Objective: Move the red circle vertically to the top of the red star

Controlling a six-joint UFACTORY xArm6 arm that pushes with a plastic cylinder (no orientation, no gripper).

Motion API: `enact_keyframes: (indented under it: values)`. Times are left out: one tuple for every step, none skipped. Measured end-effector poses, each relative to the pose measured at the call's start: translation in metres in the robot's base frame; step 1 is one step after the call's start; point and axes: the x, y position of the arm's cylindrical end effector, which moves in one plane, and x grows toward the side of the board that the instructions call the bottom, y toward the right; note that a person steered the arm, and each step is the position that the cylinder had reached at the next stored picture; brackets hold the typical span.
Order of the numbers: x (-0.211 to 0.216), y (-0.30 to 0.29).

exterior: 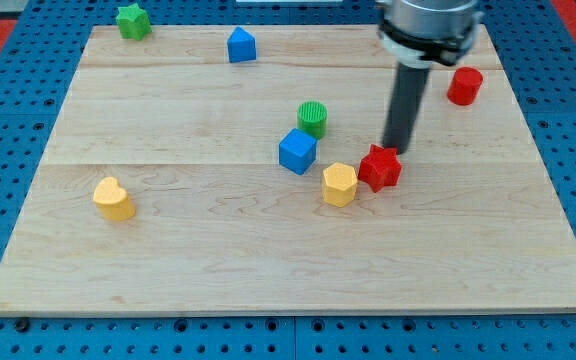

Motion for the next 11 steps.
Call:
enact_keyframes:
  values:
    - [-0.017, 0.096]
    - [-0.052, 0.105]
    - [-0.073, 0.099]
    - [-0.096, 0.092]
    - [-0.116, 0.086]
    - [-0.132, 0.103]
    - [-0.138, 0.069]
    - [-0.12, 0.041]
    - [-0.108, 0.019]
    - [-0.114, -0.005]
    - [-0.13, 0.01]
